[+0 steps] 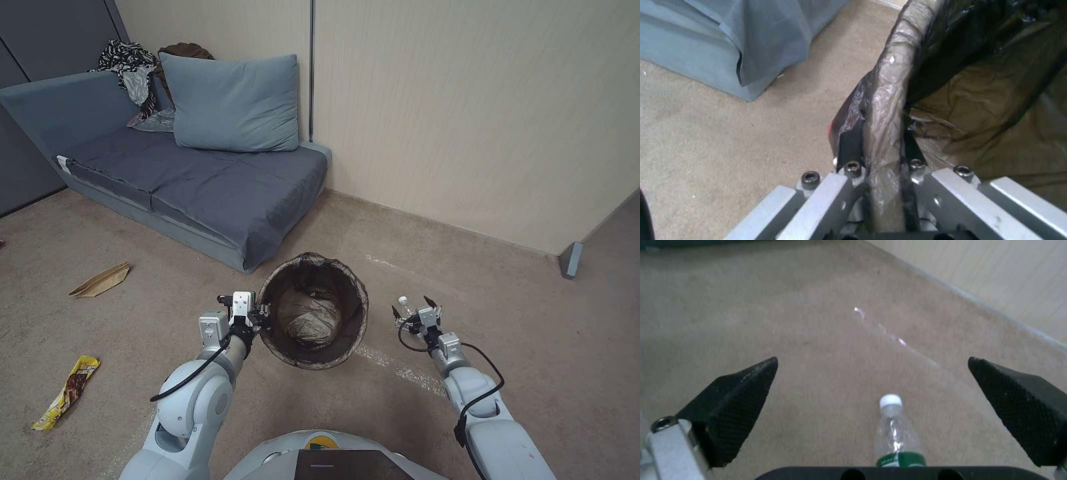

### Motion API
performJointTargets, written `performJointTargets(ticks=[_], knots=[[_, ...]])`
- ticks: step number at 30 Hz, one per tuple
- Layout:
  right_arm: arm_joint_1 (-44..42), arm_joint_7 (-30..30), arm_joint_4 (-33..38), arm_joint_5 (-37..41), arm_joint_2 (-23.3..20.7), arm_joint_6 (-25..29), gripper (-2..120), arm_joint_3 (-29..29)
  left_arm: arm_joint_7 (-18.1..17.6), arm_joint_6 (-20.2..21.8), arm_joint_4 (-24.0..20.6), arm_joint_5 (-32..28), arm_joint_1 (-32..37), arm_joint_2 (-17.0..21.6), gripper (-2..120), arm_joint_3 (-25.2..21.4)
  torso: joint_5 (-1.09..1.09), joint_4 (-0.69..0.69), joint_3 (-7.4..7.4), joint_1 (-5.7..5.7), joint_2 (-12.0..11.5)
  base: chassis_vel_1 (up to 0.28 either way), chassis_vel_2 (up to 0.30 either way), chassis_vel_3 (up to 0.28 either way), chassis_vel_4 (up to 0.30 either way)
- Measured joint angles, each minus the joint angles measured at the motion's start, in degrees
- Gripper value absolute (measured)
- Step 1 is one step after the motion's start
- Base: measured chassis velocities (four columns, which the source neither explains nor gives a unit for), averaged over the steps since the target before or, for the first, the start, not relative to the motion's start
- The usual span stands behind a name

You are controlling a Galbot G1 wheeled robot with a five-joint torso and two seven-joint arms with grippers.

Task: Pick up the trash bin, then pick up the garbage from the floor and place it into the trash bin.

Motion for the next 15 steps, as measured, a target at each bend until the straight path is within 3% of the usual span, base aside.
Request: performJointTargets(ticks=[15], knots=[[7.77,-0.37,-13.87,-1.11,-1.40,1.08,100,-3.99,0.26,-0.06,0.22,1.52,0.29,-0.61,0,0.48,0.00,0.00,0.00,0.00,0.00,0.000,0.000,0.000,0.000]])
